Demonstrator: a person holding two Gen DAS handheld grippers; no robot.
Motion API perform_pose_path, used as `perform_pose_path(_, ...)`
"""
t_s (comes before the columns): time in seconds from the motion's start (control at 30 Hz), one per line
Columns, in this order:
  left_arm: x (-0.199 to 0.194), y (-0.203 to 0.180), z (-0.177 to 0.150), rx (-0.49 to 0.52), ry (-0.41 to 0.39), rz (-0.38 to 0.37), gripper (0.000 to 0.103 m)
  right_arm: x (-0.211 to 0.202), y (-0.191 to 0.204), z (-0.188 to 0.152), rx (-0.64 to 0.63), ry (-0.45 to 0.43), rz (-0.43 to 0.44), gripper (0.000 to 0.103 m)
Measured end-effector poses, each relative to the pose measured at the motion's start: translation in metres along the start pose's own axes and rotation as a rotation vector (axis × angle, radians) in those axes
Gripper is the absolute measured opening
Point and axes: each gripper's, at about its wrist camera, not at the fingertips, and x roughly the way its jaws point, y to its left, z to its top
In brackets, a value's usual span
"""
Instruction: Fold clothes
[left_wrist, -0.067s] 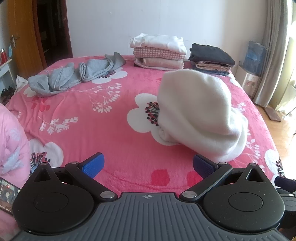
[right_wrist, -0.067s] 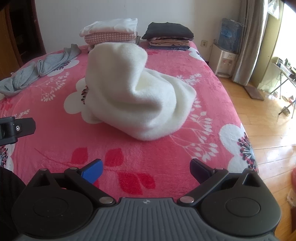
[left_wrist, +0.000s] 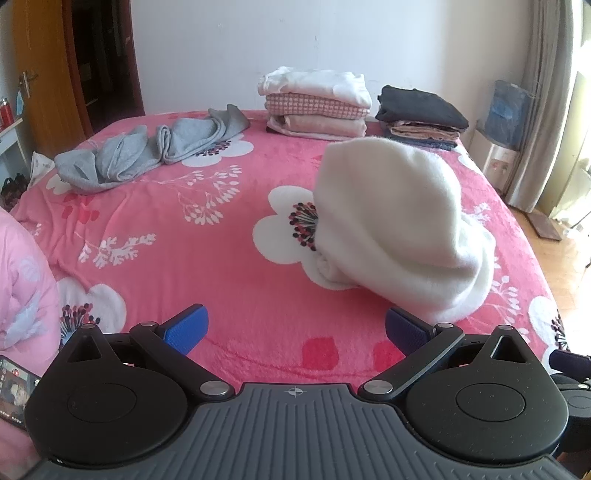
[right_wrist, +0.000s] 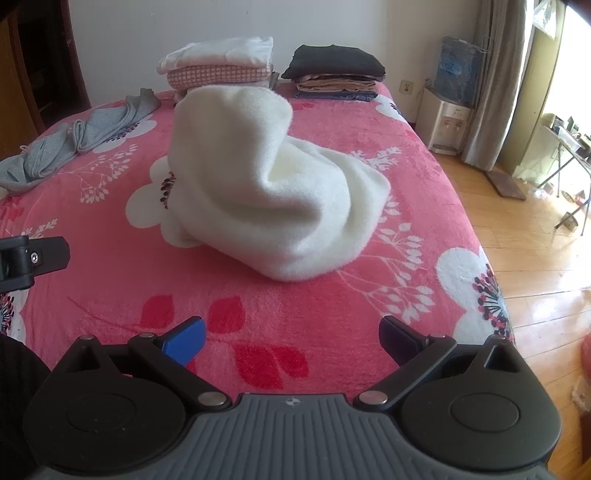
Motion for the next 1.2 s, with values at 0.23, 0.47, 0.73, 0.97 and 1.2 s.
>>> perform_pose_path(0.23,-0.0041,-0.0026,0.0029,-0.009,-0.035,-0.001,0.103,0.0004,0.0005,0.0035,0.005,-0.006,0.002,0.102)
perform_pose_path(0.47,-0.0073,-0.0016,0.0020,-0.015,-0.058,-0.005,0.103,-0.0031,-0.0019,0.0015,0.007,-0.022,-0.010,0.102)
perform_pose_path(0.73,-0.0067,-0.0005,-0.0003,-0.026,-0.040,-0.001,0.103,-0.0061,-0.0024,0.0008,0.008,-0.026,-0.012,0.102)
perform_pose_path(0.97,-0.0076,-0.0022,-0.0021,-0.006,-0.039,0.005,0.103,-0.0064,-0.0026,-0.0001,0.005,-0.024,-0.016,0.102)
perform_pose_path(1.2,-0.0064,-0.0038,-0.0020,0.002,-0.039,0.004,0.103,-0.0061,-0.0015,0.0003,0.000,-0.027,-0.018,0.102)
